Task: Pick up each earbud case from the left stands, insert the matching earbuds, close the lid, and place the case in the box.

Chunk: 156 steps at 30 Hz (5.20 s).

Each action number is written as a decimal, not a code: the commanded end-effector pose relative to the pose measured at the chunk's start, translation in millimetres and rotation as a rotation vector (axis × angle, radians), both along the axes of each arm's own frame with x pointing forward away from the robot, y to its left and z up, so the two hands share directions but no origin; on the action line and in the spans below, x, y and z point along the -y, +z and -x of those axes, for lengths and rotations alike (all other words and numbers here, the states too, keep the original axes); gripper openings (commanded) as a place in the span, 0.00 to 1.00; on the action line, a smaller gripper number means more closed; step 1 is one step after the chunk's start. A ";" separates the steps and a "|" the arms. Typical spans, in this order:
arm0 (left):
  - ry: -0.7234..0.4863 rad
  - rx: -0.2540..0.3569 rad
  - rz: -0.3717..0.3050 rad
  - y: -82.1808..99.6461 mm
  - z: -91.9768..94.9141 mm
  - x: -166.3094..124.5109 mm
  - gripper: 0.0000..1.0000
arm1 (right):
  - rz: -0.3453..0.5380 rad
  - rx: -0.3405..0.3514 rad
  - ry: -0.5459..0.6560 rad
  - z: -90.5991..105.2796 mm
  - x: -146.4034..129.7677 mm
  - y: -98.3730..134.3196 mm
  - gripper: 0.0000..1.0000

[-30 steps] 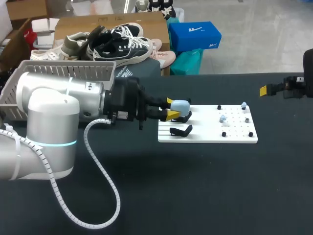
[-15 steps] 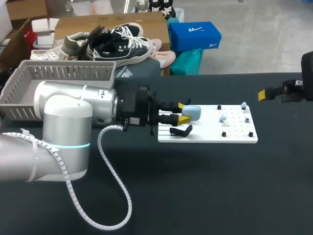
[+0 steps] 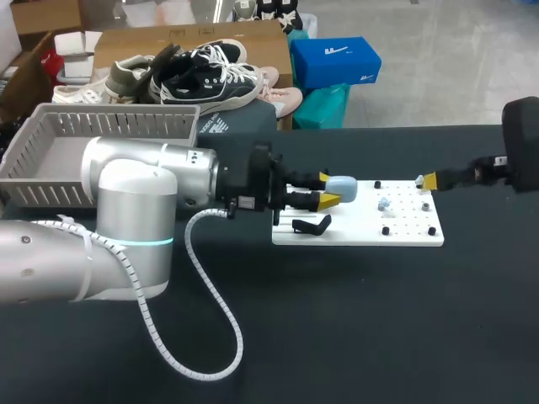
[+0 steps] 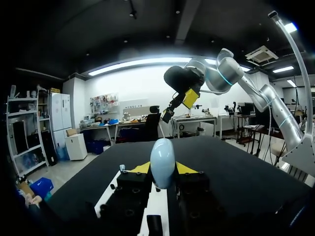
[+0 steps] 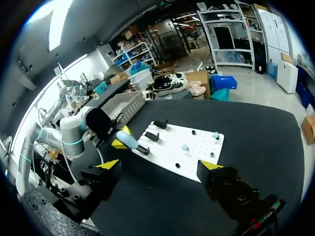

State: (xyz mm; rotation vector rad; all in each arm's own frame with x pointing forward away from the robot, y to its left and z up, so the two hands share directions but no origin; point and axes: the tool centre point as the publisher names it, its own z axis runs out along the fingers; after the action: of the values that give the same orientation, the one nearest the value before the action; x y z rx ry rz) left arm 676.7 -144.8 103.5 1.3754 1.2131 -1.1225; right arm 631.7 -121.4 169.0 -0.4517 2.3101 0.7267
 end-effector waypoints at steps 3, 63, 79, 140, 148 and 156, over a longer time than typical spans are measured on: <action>-0.002 -0.008 0.008 -4.5 -3.6 4.5 0.00 | 0.027 0.006 0.029 10.2 -22.8 -0.5 1.00; 0.008 -0.008 0.005 -7.0 -0.2 3.1 0.00 | 0.177 -0.144 0.131 -38.7 -100.2 -60.0 1.00; 0.008 -0.008 0.005 -7.0 -0.2 3.1 0.00 | 0.182 -0.148 0.103 -43.0 -97.1 -60.6 1.00; 0.008 -0.008 0.005 -7.0 -0.2 3.1 0.00 | 1.023 -0.144 -0.266 -116.5 13.5 -77.8 1.00; 0.008 -0.008 0.005 -7.0 -0.2 3.1 0.00 | 1.021 -0.197 -0.300 -124.6 21.1 -96.3 1.00; 0.008 -0.008 0.005 -7.0 -0.2 3.1 0.00 | 0.980 -0.234 -0.304 -131.2 21.9 -109.1 0.57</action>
State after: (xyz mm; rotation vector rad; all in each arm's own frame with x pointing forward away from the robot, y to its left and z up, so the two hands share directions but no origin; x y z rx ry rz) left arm 677.9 -148.3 96.9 1.3654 1.2204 -1.1288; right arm 758.7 -145.9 65.7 -0.4288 2.7583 -0.5456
